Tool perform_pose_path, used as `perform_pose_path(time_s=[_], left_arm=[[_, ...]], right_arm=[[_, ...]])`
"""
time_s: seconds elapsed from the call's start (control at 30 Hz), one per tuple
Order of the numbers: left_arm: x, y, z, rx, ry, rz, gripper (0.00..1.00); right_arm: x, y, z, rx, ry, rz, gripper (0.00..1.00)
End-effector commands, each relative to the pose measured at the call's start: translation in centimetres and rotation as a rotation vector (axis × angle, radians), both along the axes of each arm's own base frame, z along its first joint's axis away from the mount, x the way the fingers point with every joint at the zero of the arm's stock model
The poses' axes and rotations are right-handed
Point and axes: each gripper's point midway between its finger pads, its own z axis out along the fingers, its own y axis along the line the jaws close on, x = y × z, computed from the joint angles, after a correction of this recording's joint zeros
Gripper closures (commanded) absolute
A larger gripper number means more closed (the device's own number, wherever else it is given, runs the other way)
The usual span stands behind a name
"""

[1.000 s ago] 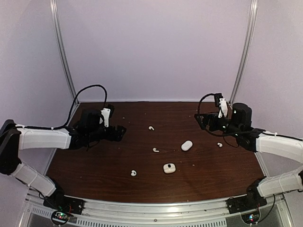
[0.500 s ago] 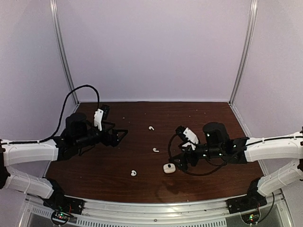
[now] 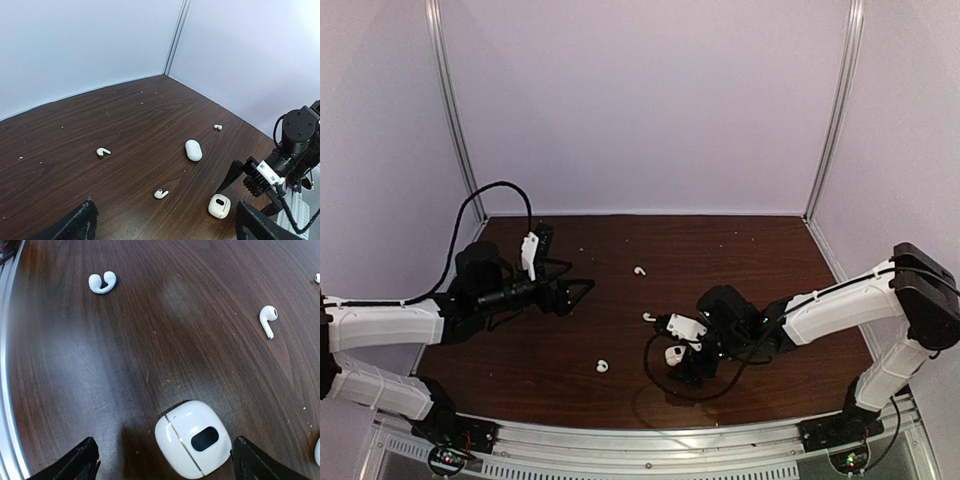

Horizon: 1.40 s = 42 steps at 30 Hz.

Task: Insert the wireless bluetooth earbuds into the charging case
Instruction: Move the charging case to the center of the board.

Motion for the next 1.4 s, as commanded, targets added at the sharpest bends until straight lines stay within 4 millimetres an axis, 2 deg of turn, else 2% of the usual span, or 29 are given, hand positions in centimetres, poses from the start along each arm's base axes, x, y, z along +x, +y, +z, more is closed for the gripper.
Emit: perform_pose_path(time_s=[0.0, 0.17, 0.47, 0.63, 0.87, 1.1, 1.37], left_arm=[[-0.4, -0.7, 0.9, -0.03, -0.043, -0.04, 0.02], [-0.5, -0.8, 1.0, -0.036, -0.043, -0.049, 0.02], [-0.3, -0.4, 1.2, -0.043, -0.045, -0.022, 0.02], [0.1, -0.2, 1.1, -0.038, -0.044, -0.001, 0.03], [0.4, -0.5, 0.8, -0.03, -0.031, -0.001, 0.02], [0.5, -0.4, 0.4, -0.031, -0.02, 0.008, 0.02], [1.0, 0.9, 0.4, -0.048, -0.023, 0.09, 0.02]], right_arm=[[1.8, 0.4, -1.1, -0.094, -0.077, 0.006, 0.07], [3.2, 0.2, -2.5, -0.157, -0.097, -0.023, 0.1], [8.2, -1.3, -2.9, -0.179, -0.113, -0.234, 0.18], [9.9, -2.5, -2.6, -0.172, -0.08, -0.332, 0.23], [9.0, -2.3, -0.5, -0.067, 0.017, -0.329, 0.18], [8.4, -3.7, -0.7, -0.074, 0.069, -0.413, 0.16], [8.1, -4.3, -1.9, -0.09, 0.102, -0.464, 0.21]])
